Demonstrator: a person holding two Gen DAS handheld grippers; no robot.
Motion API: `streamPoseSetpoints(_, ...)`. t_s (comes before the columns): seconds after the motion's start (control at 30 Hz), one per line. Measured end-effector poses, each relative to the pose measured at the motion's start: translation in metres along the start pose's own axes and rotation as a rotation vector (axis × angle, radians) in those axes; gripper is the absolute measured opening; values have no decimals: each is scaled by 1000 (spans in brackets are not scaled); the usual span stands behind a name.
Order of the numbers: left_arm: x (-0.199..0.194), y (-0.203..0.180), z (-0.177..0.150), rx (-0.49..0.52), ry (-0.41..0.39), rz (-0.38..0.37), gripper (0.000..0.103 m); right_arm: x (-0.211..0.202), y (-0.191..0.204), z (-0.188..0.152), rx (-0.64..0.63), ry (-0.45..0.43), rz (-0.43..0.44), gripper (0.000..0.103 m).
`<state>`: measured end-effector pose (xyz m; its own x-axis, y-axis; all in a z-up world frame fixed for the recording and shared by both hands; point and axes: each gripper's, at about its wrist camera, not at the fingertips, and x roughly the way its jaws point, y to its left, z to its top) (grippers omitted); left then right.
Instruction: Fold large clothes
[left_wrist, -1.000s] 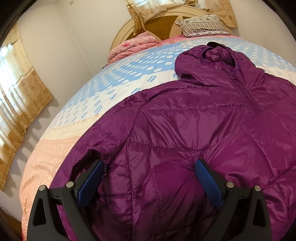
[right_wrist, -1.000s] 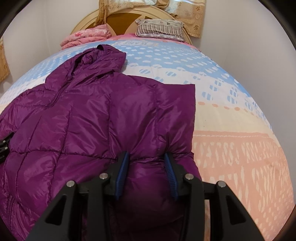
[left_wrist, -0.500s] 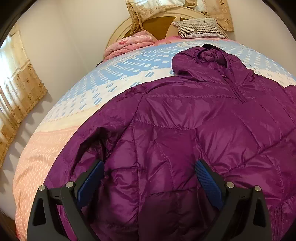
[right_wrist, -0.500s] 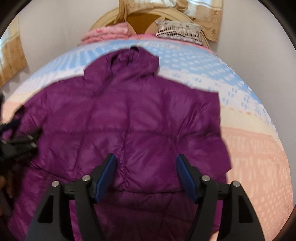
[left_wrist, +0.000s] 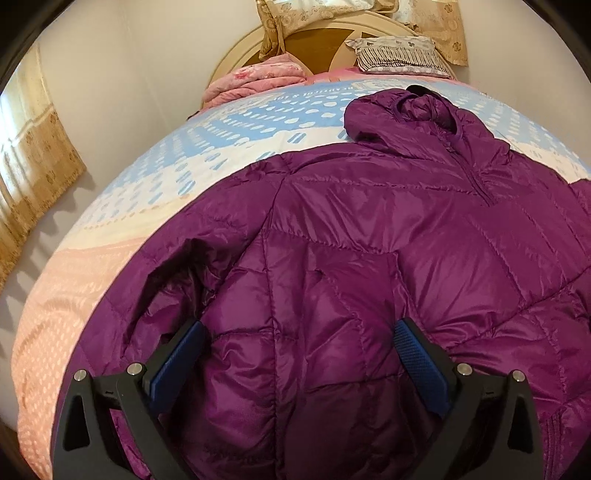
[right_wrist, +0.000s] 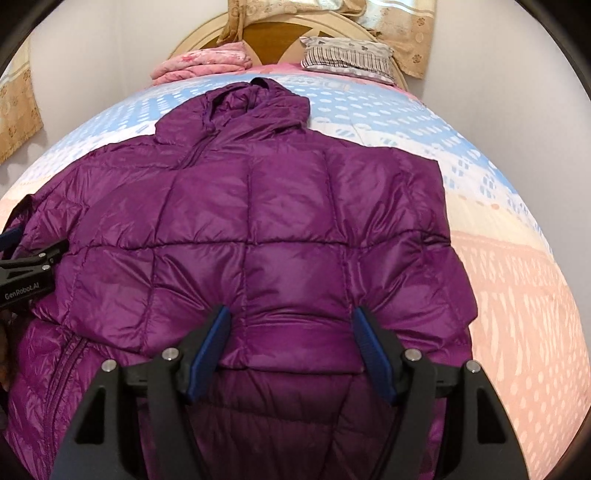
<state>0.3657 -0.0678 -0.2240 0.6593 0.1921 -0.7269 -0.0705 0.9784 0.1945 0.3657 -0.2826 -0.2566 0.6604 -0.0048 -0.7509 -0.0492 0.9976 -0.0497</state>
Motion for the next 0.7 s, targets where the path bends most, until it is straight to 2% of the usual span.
streamPoseSetpoints(0.3, -1, -4, 3, 18, -5, 9, 102, 2, 2, 1, -7, 3, -20, 74)
streamPoseSetpoints(0.43, -16, 4, 7, 8, -24, 11, 102, 2, 3, 1, -11, 3, -31, 75)
streamPoseSetpoints(0.53, -42, 18, 6, -3, -74, 8, 102, 4, 3, 2, -6, 9, -44, 79)
streamPoseSetpoints(0.6, -59, 33, 3, -9, -103, 9, 102, 6, -2, 4, 16, 23, -49, 89)
streamPoseSetpoints(0.7, -83, 67, -10, -9, -134, 34, 102, 2, -7, 6, 36, 32, -28, 94)
